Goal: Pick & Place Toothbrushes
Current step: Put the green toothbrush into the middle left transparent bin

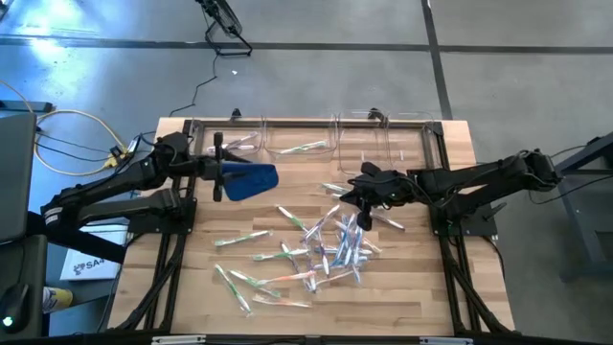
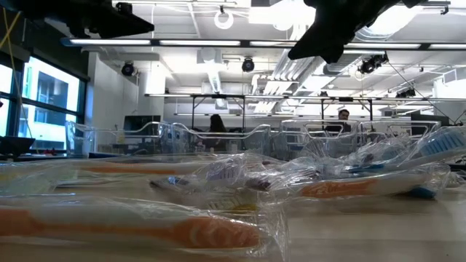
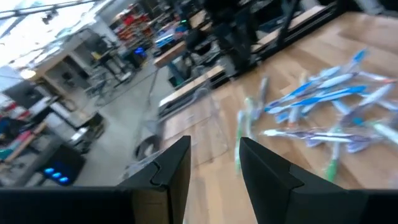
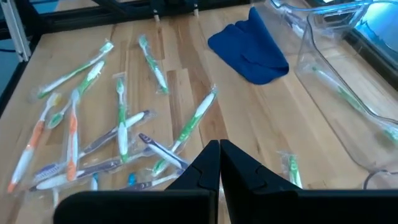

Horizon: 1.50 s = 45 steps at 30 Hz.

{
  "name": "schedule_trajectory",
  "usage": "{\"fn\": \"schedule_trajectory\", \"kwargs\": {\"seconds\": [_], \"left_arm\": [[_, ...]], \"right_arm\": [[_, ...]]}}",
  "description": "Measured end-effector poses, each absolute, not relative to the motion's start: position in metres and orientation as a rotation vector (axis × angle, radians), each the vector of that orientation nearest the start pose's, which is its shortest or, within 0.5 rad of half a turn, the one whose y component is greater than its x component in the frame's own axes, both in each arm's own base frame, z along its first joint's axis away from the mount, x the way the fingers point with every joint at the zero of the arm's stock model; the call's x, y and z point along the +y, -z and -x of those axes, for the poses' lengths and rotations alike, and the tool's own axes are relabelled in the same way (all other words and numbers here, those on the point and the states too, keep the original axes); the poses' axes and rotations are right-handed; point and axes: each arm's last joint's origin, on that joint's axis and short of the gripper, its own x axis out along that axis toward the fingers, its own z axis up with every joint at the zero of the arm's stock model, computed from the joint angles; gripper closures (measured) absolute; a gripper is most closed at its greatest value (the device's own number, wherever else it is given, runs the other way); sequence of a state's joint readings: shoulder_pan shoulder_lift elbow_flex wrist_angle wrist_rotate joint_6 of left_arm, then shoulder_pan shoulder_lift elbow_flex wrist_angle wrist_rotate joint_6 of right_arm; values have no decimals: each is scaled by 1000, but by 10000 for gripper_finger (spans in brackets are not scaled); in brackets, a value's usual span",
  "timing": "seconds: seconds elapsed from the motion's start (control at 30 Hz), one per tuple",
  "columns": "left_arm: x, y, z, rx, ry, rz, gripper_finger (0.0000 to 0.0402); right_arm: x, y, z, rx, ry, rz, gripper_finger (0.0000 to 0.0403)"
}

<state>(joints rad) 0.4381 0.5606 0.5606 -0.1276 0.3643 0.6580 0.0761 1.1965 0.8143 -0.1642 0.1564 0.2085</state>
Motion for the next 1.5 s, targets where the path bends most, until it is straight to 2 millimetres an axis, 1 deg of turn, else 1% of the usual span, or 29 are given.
{"fn": "schedule_trajectory", "kwargs": {"seconds": [0.13, 0.23, 0.53, 0.67, 0.83, 1.0, 1.17, 1.37, 1.5], "left_arm": [[45, -290, -127, 125, 66, -620, 268], [43, -286, -126, 133, 136, -589, 268], [41, -273, -123, 256, 189, -513, 272], [41, -269, -122, 295, 200, -456, 296], [39, -270, -122, 272, 235, -408, 331], [39, -272, -123, 247, 239, -453, 359], [40, -274, -123, 241, 213, -485, 382], [42, -273, -123, 270, 156, -493, 388], [45, -272, -123, 315, 56, -464, 389]], "right_arm": [[15, -264, -255, 529, 132, -141, 398], [15, -264, -255, 529, 131, -139, 398], [15, -265, -256, 509, 133, -140, 398], [15, -265, -256, 509, 133, -140, 398], [15, -265, -256, 510, 133, -140, 398], [15, -265, -256, 509, 138, -135, 398], [13, -266, -256, 499, 203, -117, 398], [13, -266, -256, 497, 212, -136, 398], [13, -265, -256, 491, 227, -202, 398]]}}
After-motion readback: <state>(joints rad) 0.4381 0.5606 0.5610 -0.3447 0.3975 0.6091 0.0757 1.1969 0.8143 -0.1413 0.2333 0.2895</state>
